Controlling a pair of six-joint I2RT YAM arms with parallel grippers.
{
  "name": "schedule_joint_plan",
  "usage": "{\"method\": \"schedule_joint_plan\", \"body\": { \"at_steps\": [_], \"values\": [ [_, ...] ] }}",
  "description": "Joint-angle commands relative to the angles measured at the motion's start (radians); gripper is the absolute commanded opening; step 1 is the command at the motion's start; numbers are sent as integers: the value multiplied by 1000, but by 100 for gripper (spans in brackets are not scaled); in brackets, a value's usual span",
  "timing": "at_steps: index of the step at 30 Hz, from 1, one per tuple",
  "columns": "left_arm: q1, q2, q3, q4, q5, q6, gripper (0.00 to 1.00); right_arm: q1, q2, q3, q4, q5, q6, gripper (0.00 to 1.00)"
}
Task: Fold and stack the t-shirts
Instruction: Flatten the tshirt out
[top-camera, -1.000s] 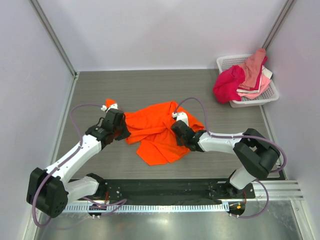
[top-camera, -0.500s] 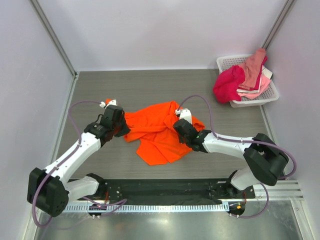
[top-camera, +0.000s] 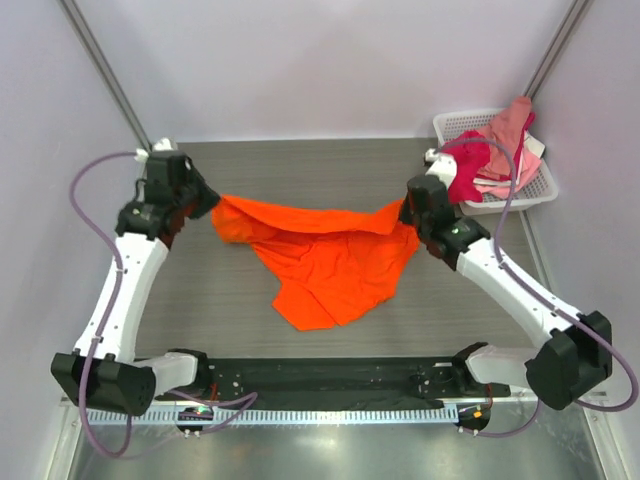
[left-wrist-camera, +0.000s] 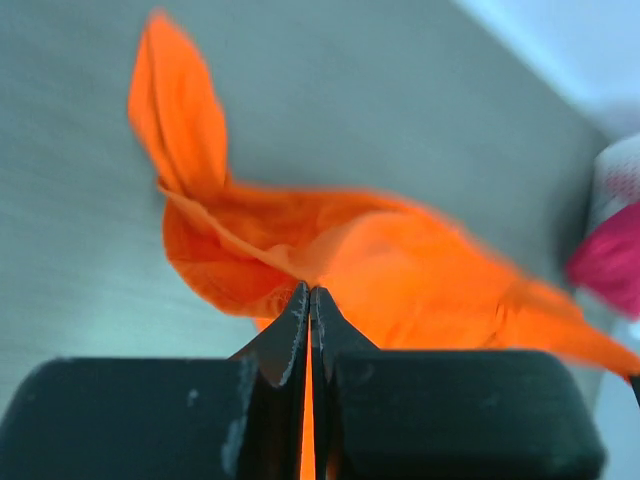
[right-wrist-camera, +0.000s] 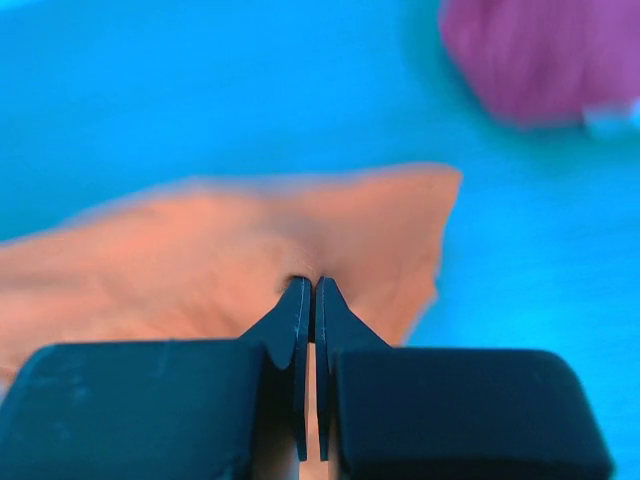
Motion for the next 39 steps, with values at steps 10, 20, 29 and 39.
{"method": "schedule_joint_plan", "body": {
  "at_steps": [10,20,29,39],
  "values": [
    [139,-64,627,-333,-44,108,0,-9,-244,623,-295,-102,-97,1],
    [138,-282,731,-393,63,22,0,-9,-332,1124,-496,-337,-93,1],
    [139,-224,568,-339,117,-4,0,-9,-198,1127,-516,-302,-135,1],
    [147,106,409,-78,97,-36,0,-78,108,913,-283,-208,-136,1]
  ]
}}
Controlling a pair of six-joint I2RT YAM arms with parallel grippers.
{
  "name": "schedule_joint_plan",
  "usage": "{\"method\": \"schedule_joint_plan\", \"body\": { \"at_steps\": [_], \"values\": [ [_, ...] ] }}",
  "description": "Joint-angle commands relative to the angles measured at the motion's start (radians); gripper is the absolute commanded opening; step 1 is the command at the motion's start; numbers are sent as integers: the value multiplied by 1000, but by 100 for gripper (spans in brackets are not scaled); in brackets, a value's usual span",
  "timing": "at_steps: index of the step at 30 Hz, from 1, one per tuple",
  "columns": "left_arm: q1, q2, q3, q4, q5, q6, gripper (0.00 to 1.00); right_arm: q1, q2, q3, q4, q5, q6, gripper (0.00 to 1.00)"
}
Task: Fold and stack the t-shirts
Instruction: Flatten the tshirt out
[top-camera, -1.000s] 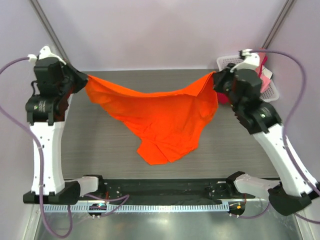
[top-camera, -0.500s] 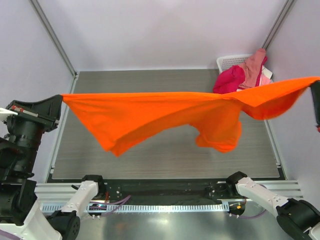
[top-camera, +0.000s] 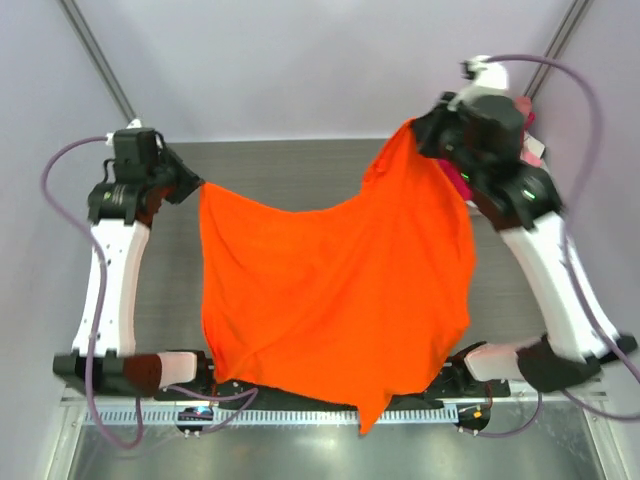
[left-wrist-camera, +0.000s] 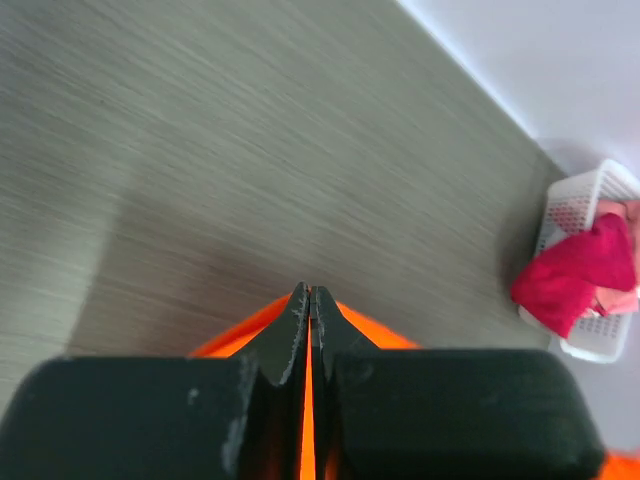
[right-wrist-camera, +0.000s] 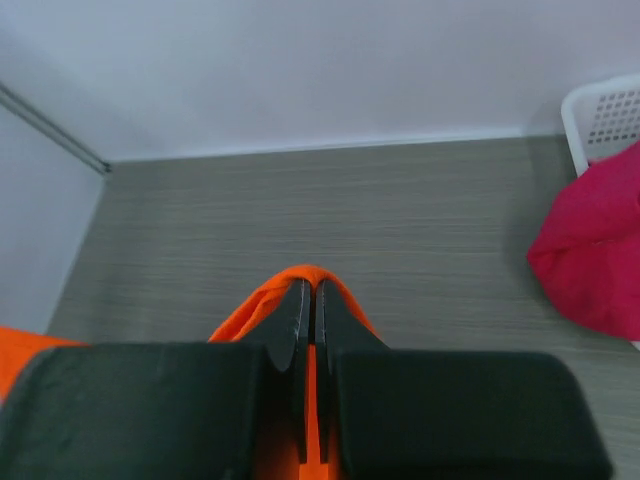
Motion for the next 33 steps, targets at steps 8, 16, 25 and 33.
{"method": "schedule_joint_plan", "body": {
  "at_steps": [8,16,25,33],
  "values": [
    [193,485,719,43,250,-104,0,-294,521,801,-26,-403,173,1],
    [262,349,467,311,290,-121,0,-334,398,557,171,-613,158,1],
    [-24,318,39,392,257,-80,68,-336,155,1,287,-602,121,1],
    [-277,133,-285,607,185,-5,93,-261,20,-17,266,-780,181,1]
  ]
}}
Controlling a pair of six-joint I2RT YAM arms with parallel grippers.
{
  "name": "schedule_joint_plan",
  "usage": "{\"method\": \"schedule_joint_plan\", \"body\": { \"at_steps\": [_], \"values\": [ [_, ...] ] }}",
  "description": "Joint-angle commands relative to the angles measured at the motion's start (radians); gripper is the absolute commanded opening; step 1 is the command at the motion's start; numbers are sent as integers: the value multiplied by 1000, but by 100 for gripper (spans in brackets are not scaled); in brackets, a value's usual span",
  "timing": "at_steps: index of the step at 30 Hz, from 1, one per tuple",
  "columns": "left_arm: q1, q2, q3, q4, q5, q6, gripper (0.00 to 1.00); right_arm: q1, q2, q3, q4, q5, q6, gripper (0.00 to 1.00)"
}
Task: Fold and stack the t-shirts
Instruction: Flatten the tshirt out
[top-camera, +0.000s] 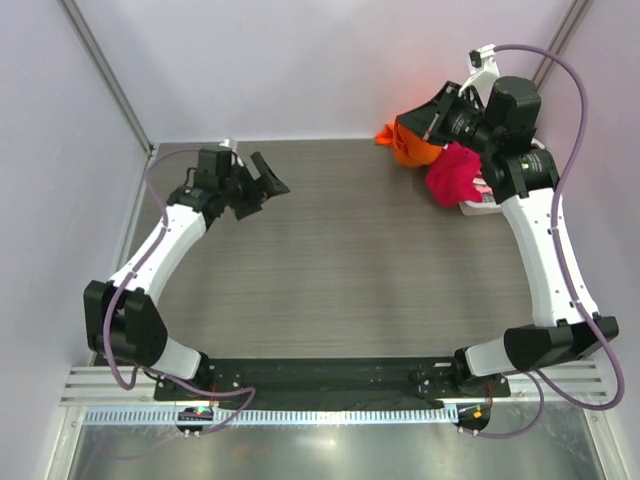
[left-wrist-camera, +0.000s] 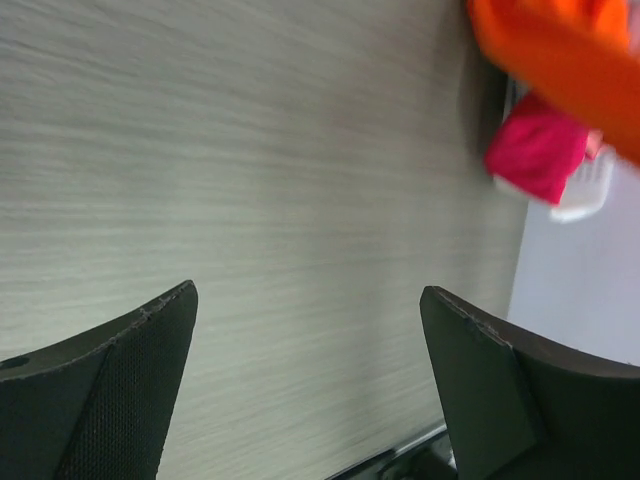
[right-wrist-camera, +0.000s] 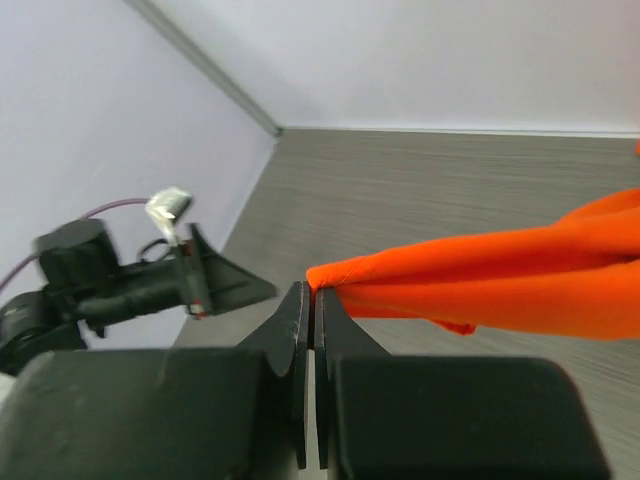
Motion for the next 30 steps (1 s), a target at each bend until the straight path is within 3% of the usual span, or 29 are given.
{"method": "schedule_joint_plan", "body": {
  "at_steps": [1,7,12,15,19,24,28,30],
  "values": [
    [-114,-164,-57,166,-72,93,93,67,-145,59,75,-113,43,1],
    [-237,-308,-307,338,-170,152,92,211,-97,394,-1,-130,139,1],
    [-298,-414,-450,462,-175,199,91,210,-67,487,-9,-118,209,1],
    [-329,-437,-487,462,-182,233,91,212,-68,389,-12,-50,196,1],
    [-334,-514,-577,445,-222,226,90,210,-97,92,35,-4,198,1],
    [-334,-606,-627,280,-299,209,90,212,-189,-260,187,27,181,1],
    [-334,-618,-607,143,-330,198,90,210,-237,-537,258,179,129,1],
    [-334,-615,-590,91,-325,196,90,210,-234,-591,266,259,109,1]
  ]
}}
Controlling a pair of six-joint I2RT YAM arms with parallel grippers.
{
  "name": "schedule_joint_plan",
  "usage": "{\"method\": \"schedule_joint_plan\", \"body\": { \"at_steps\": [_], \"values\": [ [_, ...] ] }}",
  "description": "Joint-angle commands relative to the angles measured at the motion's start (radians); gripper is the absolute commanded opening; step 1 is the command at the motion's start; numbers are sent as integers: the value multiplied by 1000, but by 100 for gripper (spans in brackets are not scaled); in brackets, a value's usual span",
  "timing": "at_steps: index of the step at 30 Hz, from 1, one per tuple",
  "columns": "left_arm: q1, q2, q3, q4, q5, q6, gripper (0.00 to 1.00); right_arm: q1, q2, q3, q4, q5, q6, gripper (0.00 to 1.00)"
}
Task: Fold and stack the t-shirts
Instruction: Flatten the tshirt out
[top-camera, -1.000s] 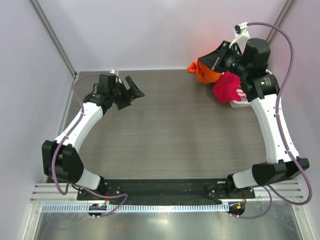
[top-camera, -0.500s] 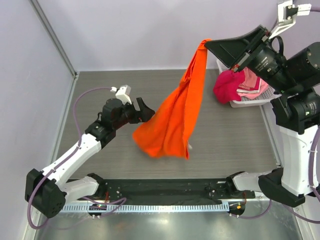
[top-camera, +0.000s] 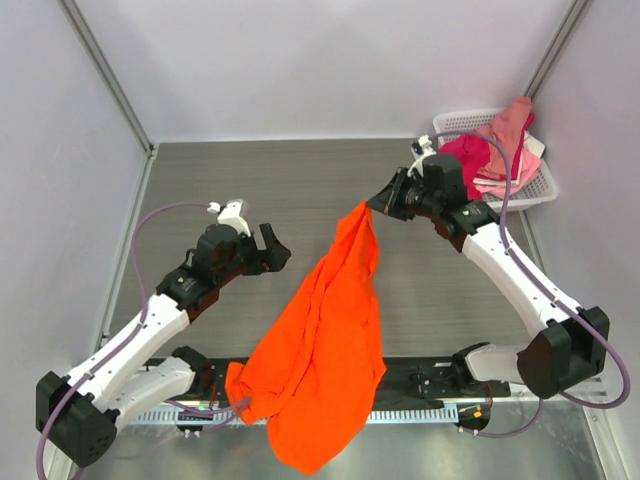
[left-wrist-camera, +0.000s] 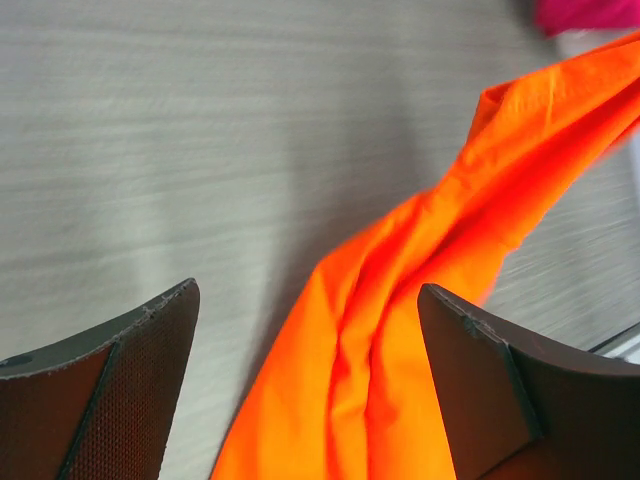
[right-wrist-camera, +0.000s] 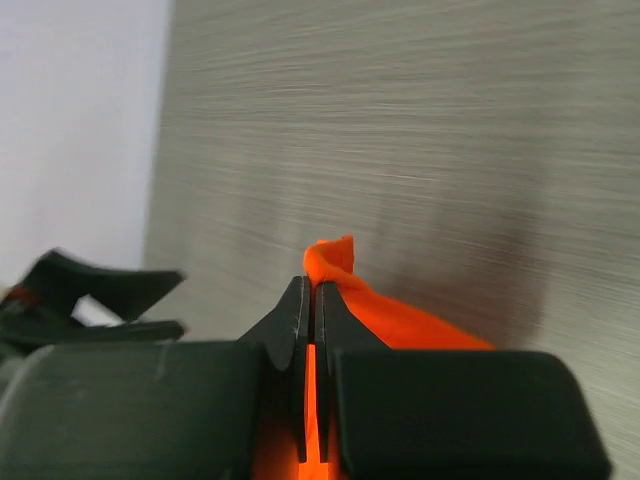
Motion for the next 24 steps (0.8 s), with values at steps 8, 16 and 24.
{"method": "schedule_joint_plan", "body": {
  "at_steps": [8,16,24],
  "values": [
    [-100,104,125,-249,-47,24,84,-113,56,-180,188,502,4,1],
    [-294,158,215,-457,-115,45,61,-205,86,-348,343,542,32,1],
    [-473,235,232,-579,-55,56,40,-207,139,-395,432,560,41,1]
  ]
}}
